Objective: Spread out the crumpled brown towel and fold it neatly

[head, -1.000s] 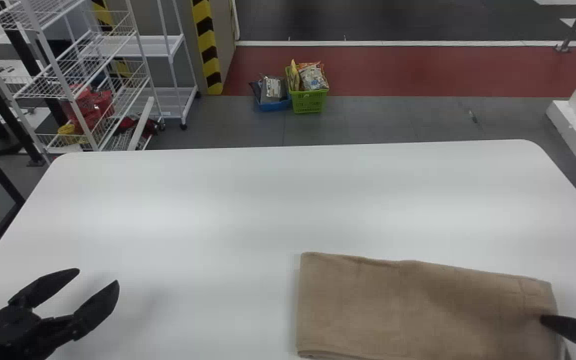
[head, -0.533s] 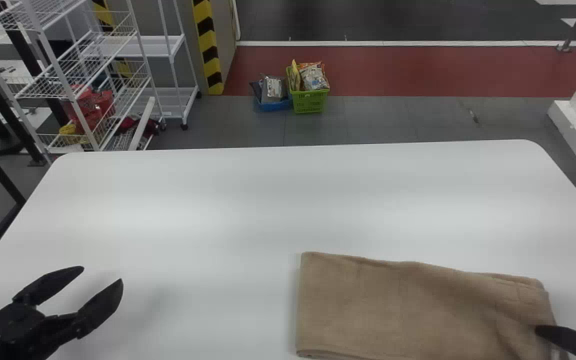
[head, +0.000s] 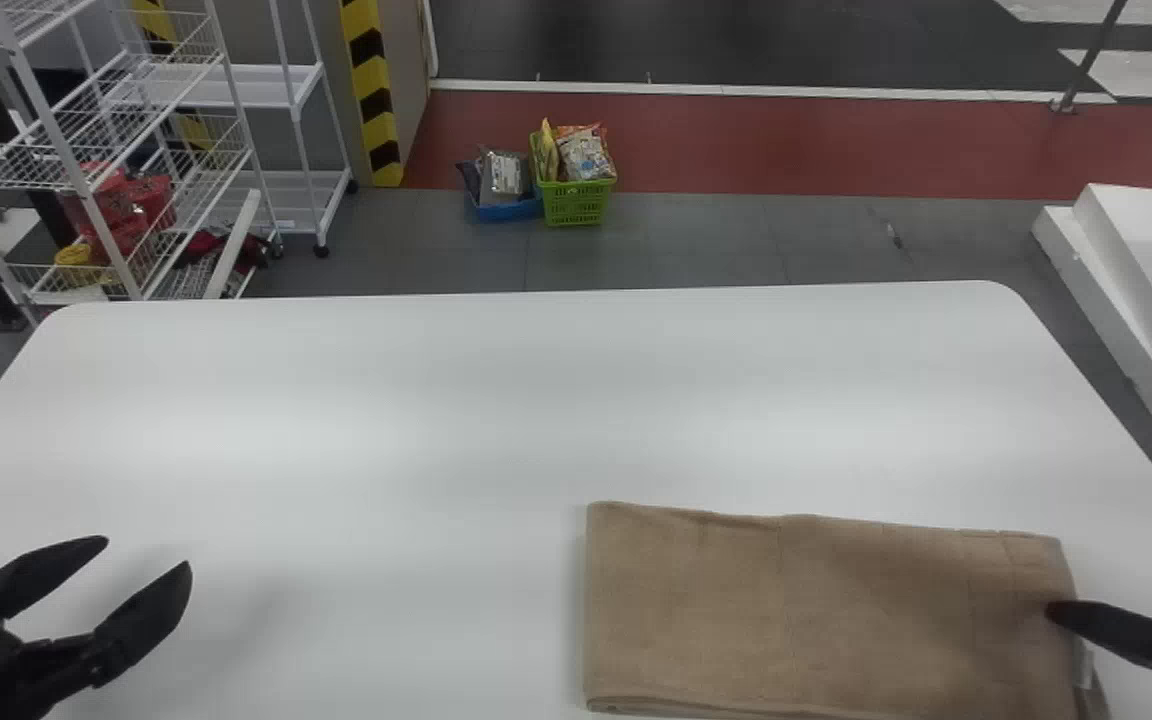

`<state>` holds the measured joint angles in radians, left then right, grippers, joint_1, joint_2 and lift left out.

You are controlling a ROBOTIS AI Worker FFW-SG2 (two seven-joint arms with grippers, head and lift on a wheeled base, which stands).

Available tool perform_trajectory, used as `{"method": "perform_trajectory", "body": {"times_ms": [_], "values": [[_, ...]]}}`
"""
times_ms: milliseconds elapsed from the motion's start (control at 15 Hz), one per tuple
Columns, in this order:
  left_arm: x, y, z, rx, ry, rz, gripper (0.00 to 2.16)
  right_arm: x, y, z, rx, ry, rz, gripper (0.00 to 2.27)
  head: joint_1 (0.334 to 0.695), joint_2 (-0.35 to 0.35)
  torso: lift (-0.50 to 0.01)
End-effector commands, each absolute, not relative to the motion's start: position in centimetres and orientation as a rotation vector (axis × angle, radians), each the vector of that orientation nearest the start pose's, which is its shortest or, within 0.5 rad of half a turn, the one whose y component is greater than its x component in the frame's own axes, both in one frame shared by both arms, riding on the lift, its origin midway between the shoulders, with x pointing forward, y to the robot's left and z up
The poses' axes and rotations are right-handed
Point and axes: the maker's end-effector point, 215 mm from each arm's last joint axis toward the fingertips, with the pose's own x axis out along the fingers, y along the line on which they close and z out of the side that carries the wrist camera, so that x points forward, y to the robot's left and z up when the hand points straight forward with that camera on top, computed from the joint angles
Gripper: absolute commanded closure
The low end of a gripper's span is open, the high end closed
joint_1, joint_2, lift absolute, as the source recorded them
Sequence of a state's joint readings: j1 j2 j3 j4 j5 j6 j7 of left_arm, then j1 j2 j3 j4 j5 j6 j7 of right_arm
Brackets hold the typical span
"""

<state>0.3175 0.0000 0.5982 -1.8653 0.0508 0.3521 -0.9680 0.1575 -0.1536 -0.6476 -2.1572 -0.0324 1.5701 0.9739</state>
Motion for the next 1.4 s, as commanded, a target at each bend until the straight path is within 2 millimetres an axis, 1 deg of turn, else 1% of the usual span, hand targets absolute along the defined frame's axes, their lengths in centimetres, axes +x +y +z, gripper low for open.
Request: {"method": "perform_trajectory", "body": {"times_ms": [0,133,267,333,533,733,867,1000,1133,1200,1333], "values": [[40.7,36.1,-41.8,-0.135,0.323,-0.369,0.07,35.7,-36.7,-42.1,0.595,0.879,0.215,1.13,0.695,-0.014,-0.128],[40.7,36.1,-41.8,-0.135,0.323,-0.369,0.07,35.7,-36.4,-42.4,0.586,0.891,0.219,1.13,0.695,-0.009,-0.128],[40.6,36.1,-41.8,-0.135,0.323,-0.369,0.07,35.7,-36.6,-42.5,0.576,0.895,0.209,1.13,0.695,-0.006,-0.128],[40.6,36.2,-41.9,-0.136,0.324,-0.367,0.07,36.0,-36.9,-42.2,0.576,0.887,0.204,1.13,0.695,-0.006,-0.128],[40.6,36.3,-41.9,-0.136,0.324,-0.366,0.07,36.8,-37.9,-40.8,0.583,0.842,0.194,1.13,0.695,-0.01,-0.128],[40.5,36.4,-41.9,-0.136,0.325,-0.364,0.07,37.2,-38.1,-38.8,0.577,0.793,0.209,1.13,0.695,-0.022,-0.128],[40.4,36.5,-41.9,-0.137,0.326,-0.363,0.07,37.0,-38.6,-38.1,0.574,0.775,0.203,1.13,0.695,-0.022,-0.128],[40.3,36.5,-42.1,-0.138,0.329,-0.361,0.07,36.6,-39.1,-38.2,0.585,0.772,0.196,1.13,0.695,-0.027,-0.128],[40.5,36.4,-42.1,-0.138,0.328,-0.362,0.07,36.3,-39.8,-37.8,0.599,0.755,0.189,1.13,0.695,-0.033,-0.128],[40.5,36.3,-42.0,-0.137,0.327,-0.366,0.07,36.3,-39.6,-37.4,0.613,0.741,0.202,1.13,0.695,-0.037,-0.128],[40.6,36.2,-42.0,-0.137,0.327,-0.366,0.07,36.1,-39.5,-35.9,0.612,0.704,0.225,1.13,0.695,-0.046,-0.128]]}}
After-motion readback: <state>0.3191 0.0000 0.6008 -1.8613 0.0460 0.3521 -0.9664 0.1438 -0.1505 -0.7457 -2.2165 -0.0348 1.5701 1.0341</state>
